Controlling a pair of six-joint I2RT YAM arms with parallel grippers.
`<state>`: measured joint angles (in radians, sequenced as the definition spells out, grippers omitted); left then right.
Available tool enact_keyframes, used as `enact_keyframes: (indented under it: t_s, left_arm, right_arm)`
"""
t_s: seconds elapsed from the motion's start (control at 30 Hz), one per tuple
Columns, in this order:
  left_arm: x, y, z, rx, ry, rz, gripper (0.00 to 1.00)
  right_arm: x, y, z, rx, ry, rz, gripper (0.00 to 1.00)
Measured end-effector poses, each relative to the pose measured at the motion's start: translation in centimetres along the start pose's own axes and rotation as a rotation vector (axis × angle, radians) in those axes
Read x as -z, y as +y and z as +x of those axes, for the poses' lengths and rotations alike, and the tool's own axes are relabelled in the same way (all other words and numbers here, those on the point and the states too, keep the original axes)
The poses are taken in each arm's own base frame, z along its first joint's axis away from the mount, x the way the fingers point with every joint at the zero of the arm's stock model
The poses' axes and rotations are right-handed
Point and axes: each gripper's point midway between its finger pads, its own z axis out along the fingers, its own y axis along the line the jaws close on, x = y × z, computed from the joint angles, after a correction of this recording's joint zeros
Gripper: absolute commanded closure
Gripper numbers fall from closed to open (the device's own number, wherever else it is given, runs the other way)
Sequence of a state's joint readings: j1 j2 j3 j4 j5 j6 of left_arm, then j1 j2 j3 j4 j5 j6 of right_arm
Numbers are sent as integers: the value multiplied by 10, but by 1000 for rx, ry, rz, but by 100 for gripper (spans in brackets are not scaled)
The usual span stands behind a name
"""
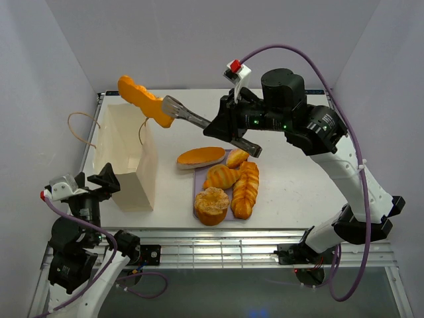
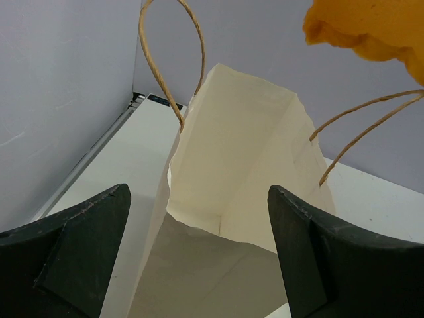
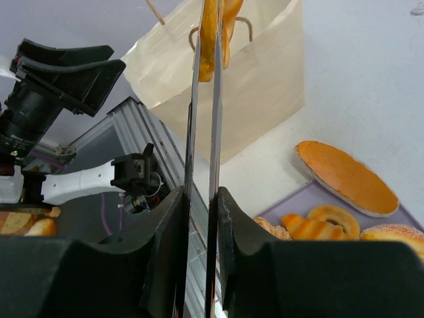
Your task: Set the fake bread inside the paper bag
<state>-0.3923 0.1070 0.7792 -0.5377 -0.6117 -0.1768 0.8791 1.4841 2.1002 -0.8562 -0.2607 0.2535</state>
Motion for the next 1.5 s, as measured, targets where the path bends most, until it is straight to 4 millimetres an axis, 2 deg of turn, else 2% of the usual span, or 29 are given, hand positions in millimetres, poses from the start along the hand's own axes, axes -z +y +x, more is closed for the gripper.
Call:
enact_keyframes:
  t_s: [0.2,0.43,0.57,0.63,0.77,0.93,1.5]
  left_arm:
    - [3,0,-3,9,-12,10,6]
    - [3,-1,-3,10,-13,17,6]
    - [3,-2,-2,9,-12,23,6]
    - [3,-2,-2,8,-12,25,6]
    - [4,-3,-4,11,-17,30,6]
    - [4,-4,-6,17,-26,35,6]
    - [3,-6,-4,15,-20,44,7]
  right_arm:
    - [-15,18,10,10,37,-58,70]
    - [-21,29,10,22,35,-91,70]
    - [-23,31,7,27,24,-98,69]
    - [-23,32,7,28,22,-101,63]
    - [-27,33,8,26,26,-106,56]
    - [-31,36,7,31,21,-114,52]
    - [-27,43,-1,42,-4,-138,52]
